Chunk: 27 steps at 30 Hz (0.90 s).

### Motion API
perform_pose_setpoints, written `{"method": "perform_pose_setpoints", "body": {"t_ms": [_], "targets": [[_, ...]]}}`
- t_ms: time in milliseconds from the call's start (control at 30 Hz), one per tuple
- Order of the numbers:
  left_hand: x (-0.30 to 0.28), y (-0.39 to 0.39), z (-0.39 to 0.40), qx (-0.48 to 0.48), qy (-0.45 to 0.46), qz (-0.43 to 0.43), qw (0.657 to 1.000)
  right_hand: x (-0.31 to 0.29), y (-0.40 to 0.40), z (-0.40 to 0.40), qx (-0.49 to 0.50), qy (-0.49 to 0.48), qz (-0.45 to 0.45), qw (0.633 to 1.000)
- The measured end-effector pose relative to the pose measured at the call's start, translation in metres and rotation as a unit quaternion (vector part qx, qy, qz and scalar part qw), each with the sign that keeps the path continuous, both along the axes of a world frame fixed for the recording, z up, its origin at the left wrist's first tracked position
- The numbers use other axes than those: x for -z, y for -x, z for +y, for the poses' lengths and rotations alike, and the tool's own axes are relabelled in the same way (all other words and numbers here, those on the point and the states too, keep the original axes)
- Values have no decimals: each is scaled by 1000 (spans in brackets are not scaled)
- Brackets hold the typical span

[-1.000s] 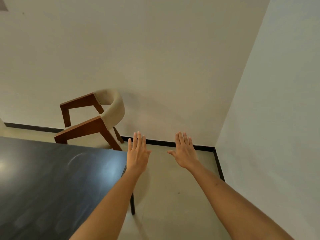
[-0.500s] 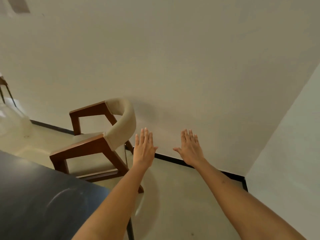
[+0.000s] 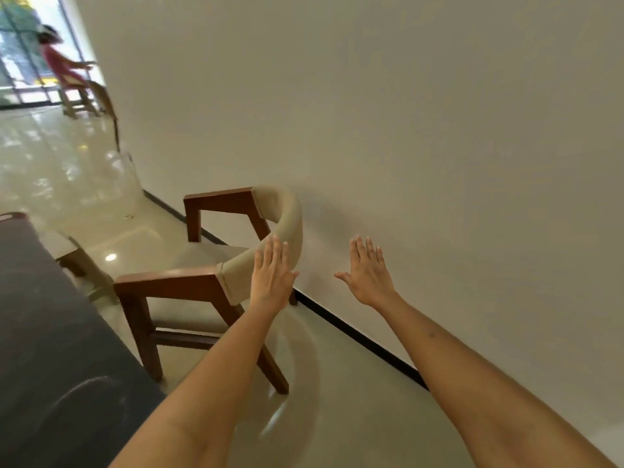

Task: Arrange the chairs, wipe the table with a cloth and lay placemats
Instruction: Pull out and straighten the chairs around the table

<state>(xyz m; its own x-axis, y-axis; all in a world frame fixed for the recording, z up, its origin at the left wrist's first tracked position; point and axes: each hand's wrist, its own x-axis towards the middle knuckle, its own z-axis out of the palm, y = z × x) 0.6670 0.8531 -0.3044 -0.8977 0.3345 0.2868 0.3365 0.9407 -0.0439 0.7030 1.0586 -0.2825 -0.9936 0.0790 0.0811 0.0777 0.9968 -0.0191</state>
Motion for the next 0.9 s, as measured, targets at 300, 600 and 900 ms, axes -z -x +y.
{"method": "perform_pose_setpoints", "body": {"t_ms": [300,600,900], "targets": [[12,83,41,-141,-23,-34,989,7,155,32,-131,-1,-14,991],[42,180,28,-224,-16,-96,970,37,285,-5,-216,102,-27,971],[79,220,23,-243,-130,-245,930,51,372,-21,35,481,-223,847]]}}
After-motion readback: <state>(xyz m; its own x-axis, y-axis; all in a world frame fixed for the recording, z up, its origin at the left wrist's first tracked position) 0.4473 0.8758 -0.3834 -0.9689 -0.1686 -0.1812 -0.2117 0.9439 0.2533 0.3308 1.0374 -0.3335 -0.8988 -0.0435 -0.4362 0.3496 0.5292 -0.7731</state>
